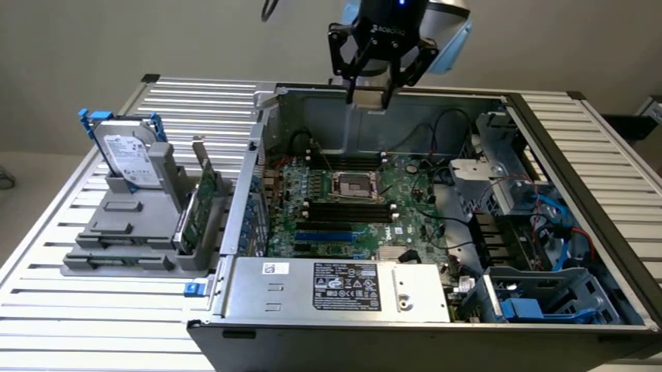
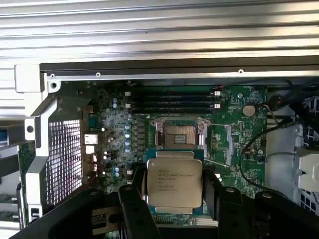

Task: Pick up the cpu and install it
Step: 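Pick up the cpu and move it towards the insertion slot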

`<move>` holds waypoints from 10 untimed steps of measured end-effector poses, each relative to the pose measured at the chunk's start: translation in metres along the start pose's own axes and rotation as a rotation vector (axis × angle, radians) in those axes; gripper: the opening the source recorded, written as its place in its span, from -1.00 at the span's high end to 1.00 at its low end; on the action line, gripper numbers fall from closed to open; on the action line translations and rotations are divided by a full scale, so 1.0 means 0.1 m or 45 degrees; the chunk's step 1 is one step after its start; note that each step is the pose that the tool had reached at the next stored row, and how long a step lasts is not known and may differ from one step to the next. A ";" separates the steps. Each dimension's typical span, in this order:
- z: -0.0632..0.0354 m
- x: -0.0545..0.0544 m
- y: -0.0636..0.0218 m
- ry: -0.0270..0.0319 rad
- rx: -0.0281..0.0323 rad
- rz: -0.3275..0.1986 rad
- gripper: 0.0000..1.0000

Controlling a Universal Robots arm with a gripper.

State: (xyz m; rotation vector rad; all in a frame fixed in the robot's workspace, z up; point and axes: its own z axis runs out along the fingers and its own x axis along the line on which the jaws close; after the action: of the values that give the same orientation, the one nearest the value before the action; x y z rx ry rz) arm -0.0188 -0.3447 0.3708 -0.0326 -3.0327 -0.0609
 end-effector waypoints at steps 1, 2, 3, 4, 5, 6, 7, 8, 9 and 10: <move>0.018 0.00 0.013 0.0001 0.0000 0.000 -0.09; 0.037 0.00 0.027 0.0000 -0.0001 0.000 -0.09; 0.056 -0.01 0.043 0.0000 0.0000 0.000 -0.09; 0.075 -0.01 0.063 -0.0002 -0.0001 0.000 -0.09; 0.094 -0.01 0.085 -0.0003 0.0001 -0.001 -0.09; 0.113 -0.01 0.107 -0.0007 0.0000 -0.002 -0.09; 0.131 -0.01 0.126 -0.0014 0.0003 -0.004 -0.09; 0.148 -0.01 0.144 -0.0027 0.0003 -0.006 -0.09; 0.163 -0.01 0.157 -0.0046 0.0005 -0.008 -0.09; 0.176 -0.02 0.164 -0.0080 0.0008 -0.011 -0.09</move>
State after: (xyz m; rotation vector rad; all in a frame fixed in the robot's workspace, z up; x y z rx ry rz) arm -0.0188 -0.3275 0.3538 -0.0199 -3.0393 -0.0607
